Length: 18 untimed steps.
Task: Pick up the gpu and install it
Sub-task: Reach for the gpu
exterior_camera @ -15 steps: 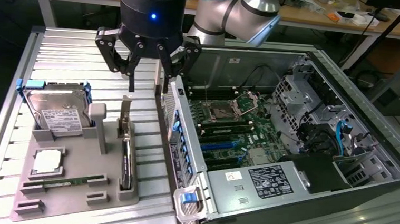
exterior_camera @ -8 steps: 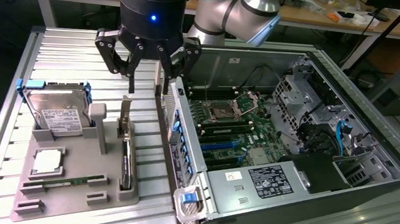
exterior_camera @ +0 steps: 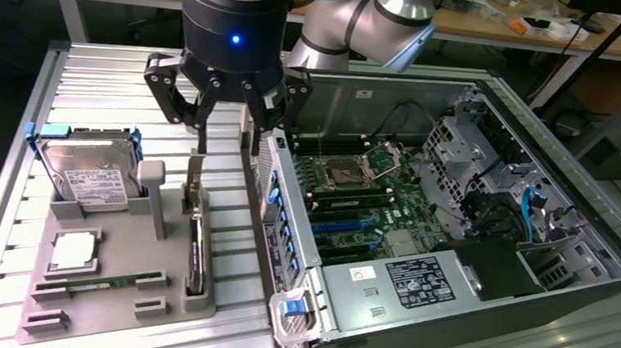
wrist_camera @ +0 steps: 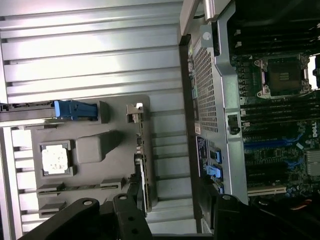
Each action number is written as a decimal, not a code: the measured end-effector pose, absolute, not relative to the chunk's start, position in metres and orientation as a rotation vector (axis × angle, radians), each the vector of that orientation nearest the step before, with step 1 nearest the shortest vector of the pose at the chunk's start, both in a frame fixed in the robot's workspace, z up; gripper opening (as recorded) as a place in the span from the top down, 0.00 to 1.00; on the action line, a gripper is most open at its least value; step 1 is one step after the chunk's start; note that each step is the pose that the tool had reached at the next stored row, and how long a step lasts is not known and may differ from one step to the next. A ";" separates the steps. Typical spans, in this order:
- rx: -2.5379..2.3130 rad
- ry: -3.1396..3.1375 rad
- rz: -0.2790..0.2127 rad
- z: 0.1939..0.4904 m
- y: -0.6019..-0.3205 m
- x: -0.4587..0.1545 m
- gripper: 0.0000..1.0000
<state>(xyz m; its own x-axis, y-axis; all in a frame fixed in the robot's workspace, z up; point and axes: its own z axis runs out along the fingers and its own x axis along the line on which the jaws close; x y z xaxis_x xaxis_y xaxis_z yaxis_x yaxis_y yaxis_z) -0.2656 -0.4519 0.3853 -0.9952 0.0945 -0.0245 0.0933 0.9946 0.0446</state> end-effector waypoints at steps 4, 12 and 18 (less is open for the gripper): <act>0.146 3.111 0.067 0.383 -0.455 -0.266 0.43; 0.146 3.105 0.068 0.377 -0.464 -0.274 0.43; 0.146 3.098 0.068 0.371 -0.475 -0.283 0.43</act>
